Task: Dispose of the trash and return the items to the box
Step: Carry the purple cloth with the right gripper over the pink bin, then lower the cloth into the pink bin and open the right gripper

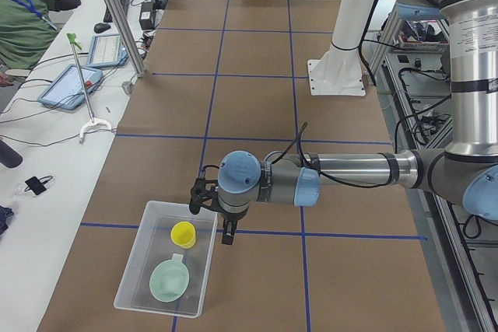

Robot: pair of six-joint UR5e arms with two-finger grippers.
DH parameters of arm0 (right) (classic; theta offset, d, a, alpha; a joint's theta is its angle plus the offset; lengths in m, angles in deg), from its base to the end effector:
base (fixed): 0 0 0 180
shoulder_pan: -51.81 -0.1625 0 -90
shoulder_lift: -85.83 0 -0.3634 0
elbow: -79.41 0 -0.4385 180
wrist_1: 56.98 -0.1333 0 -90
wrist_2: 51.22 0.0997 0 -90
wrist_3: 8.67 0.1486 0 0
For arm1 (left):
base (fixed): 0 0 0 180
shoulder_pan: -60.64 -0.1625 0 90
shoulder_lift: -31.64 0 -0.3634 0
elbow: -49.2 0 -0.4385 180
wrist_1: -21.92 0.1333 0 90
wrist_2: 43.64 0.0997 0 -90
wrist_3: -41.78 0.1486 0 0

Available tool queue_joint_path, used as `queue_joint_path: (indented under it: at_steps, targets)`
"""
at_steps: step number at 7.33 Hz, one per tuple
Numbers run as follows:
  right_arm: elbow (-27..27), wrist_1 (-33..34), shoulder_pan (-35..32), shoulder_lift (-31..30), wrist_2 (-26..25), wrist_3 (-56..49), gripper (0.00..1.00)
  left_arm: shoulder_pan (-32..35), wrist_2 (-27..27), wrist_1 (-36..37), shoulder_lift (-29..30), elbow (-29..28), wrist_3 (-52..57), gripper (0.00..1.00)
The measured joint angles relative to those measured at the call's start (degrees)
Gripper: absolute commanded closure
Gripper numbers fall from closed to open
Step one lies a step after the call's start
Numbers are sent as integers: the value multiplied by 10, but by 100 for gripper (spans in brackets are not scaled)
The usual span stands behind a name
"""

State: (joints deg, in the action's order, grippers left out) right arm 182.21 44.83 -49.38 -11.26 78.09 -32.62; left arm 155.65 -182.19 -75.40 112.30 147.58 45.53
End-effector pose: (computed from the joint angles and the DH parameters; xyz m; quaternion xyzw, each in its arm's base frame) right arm 0.1313 -0.4617 0.6044 0.0536 -0.3353 -0.0867 0.9366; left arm -0.0646 -0.4857 0.6151 0.0818 0.4054 0.0128 0.9104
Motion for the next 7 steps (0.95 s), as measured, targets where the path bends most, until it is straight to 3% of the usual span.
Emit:
queue_joint_path:
  at_steps: [3,4,6,7]
  targets:
    - [-137,-130,2,25,3,71,100,0,0,-2,0,0,0,1]
    - [-169,-164,8,28,5,91,64,0,0,-2,0,0,0,1]
    - [-195,-201,30,29,13,112,40,0,0,-2,0,0,0,1]
    - [-195,-214,38,29,25,118,0,0,0,-2,0,0,0,1]
